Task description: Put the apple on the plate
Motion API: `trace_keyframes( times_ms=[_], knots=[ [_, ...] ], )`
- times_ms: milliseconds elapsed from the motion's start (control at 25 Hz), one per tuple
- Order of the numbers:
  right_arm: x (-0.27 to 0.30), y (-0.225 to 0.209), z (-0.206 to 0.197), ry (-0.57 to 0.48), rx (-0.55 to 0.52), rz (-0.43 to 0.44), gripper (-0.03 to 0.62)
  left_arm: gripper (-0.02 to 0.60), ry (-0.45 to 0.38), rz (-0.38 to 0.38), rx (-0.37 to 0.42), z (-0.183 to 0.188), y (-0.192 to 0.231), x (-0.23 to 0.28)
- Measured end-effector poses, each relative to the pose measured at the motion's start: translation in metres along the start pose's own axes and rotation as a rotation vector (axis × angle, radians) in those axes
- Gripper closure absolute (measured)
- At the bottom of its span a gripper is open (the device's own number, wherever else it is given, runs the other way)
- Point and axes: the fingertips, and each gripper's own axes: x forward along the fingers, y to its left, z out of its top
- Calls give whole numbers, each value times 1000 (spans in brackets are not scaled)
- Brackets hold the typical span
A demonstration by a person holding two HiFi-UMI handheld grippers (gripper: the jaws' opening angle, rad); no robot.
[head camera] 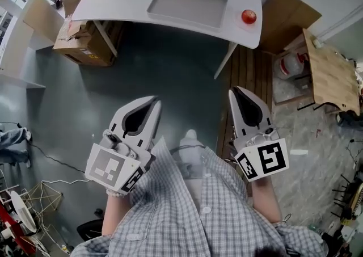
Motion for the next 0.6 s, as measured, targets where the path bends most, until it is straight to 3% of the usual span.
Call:
trace_keyframes(
  times_ms=[280,600],
  knots=[
    [16,-52,0,-8,-15,28,562,572,-22,33,-1,7,-4,51],
    [12,-81,-11,0,19,-15,562,572,-8,-16,19,11,-14,85]
  ],
)
